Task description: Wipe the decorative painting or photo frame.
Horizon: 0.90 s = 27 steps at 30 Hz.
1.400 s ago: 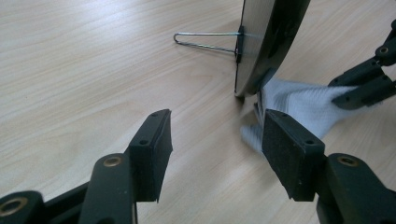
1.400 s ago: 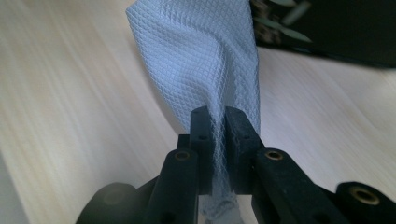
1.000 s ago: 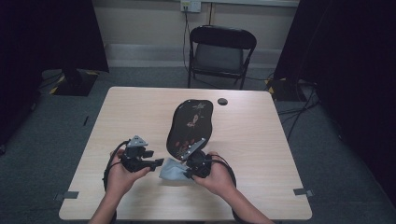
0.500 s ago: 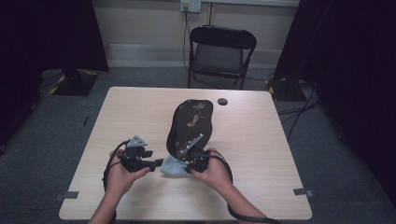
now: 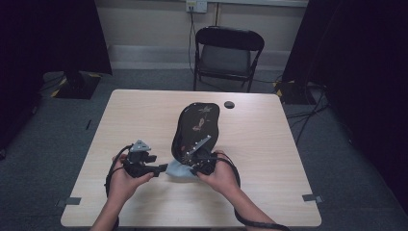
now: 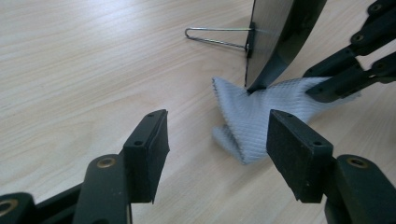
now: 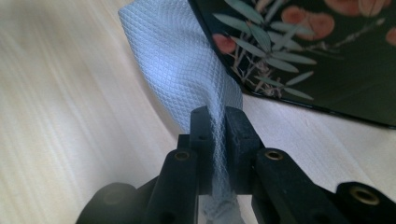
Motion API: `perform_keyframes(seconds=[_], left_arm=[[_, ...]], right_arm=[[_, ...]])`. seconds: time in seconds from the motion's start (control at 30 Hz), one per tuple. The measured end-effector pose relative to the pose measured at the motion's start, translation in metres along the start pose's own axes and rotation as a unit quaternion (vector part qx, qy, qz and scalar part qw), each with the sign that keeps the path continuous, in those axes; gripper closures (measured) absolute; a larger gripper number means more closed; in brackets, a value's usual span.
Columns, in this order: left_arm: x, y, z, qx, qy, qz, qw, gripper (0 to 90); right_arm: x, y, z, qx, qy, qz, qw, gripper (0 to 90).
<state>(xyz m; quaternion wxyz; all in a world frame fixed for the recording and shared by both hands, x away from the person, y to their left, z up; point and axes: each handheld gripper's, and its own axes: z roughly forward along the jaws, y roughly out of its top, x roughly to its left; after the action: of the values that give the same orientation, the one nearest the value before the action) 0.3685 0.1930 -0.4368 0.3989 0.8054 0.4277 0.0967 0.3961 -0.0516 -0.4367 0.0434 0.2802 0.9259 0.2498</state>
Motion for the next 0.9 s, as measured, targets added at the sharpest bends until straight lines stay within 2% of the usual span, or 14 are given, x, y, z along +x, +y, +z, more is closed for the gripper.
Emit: perform_keyframes(seconds=[0.43, 0.9], left_arm=[[0.002, -0.001, -0.007, -0.005, -0.009, -0.005, 0.9999, 37.1], [0.006, -0.003, -0.013, -0.005, -0.015, -0.001, 0.9999, 36.7]], right_arm=[[0.013, 0.021, -0.036, -0.022, -0.018, -0.033, 0.999, 82.8], [0.02, 0.035, -0.047, -0.027, -0.03, -0.049, 0.998, 82.9]])
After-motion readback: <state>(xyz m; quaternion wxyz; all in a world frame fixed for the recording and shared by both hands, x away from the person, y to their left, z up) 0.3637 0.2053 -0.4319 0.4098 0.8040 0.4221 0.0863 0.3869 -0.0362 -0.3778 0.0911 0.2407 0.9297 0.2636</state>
